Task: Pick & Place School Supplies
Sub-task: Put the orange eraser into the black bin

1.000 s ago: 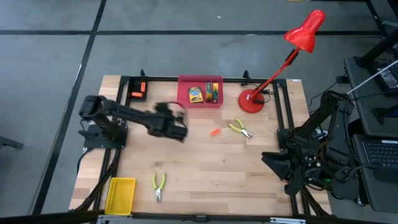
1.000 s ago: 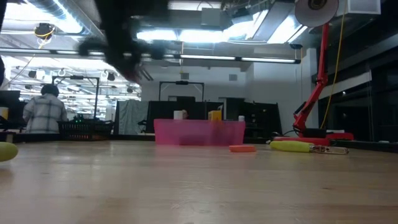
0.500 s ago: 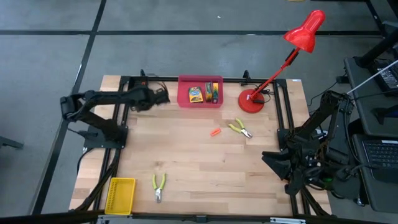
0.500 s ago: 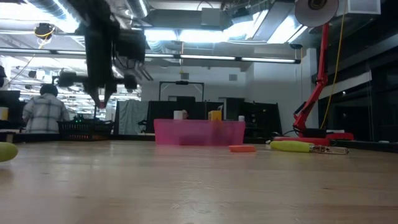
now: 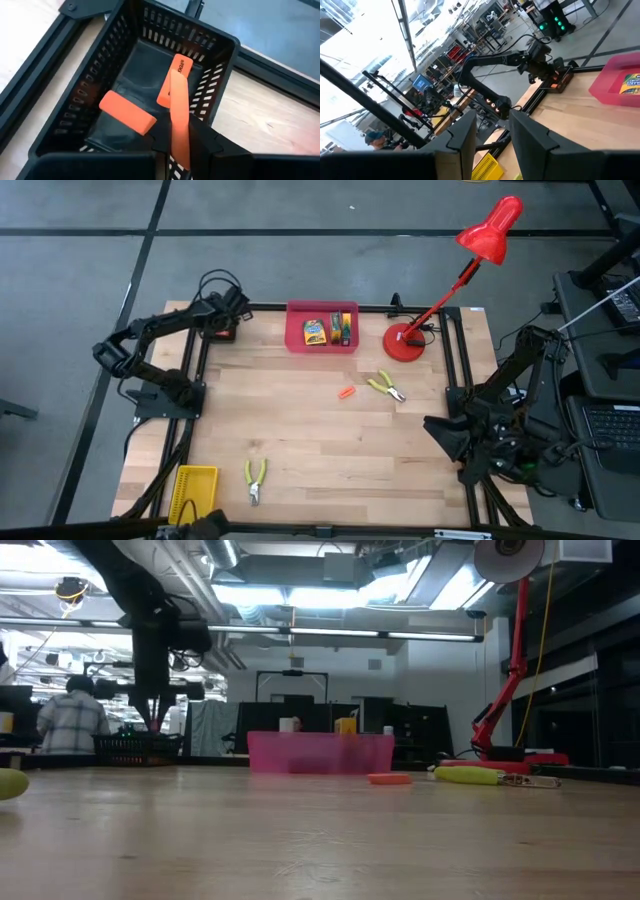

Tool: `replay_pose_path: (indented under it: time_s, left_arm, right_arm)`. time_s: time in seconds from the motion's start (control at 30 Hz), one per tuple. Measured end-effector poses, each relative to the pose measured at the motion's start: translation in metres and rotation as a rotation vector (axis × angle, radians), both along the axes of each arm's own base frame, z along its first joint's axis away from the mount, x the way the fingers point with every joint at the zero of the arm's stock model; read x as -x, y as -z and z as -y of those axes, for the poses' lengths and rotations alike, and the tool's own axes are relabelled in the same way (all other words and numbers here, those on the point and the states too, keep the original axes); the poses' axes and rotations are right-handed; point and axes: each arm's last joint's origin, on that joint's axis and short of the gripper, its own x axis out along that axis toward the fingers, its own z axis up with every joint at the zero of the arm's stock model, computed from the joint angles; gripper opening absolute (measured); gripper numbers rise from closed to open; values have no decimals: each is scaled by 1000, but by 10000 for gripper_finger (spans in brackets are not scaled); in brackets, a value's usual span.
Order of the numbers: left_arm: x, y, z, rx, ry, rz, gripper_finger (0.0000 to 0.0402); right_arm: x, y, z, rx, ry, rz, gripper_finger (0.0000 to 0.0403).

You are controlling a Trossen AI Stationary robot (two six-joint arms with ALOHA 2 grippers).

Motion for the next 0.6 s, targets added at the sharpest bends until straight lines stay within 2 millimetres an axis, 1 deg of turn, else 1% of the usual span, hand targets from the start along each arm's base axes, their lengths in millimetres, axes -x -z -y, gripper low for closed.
replay_pose_path:
  time_s: [0.07, 0.1, 0.2, 0.3, 0.43, 0.5, 0.6]
  left_arm:
    - [2, -1, -4, 2, 29, 7, 32]
    - [3, -1, -5, -1, 47, 5, 42]
    - [3, -2, -7, -8, 80, -8, 92]
    - [3, -2, -7, -19, 58, -9, 144]
    - [1, -3, -8, -40, 52, 11, 192]
    - [-4, -5, -8, -51, 115, 31, 203]
    - [-24, -10, -1, -67, 322, 108, 205]
  right_arm:
    - [-2, 0, 1, 0, 8, 0, 121]
    - [-2, 0, 2, -1, 12, 0, 121]
    - [-4, 0, 2, 0, 17, 0, 121]
    - [-4, 0, 2, 0, 16, 0, 121]
    - [-4, 0, 2, 0, 16, 0, 121]
    - [-4, 0, 2, 0, 16, 0, 121]
    - [-4, 0, 2, 0, 16, 0, 121]
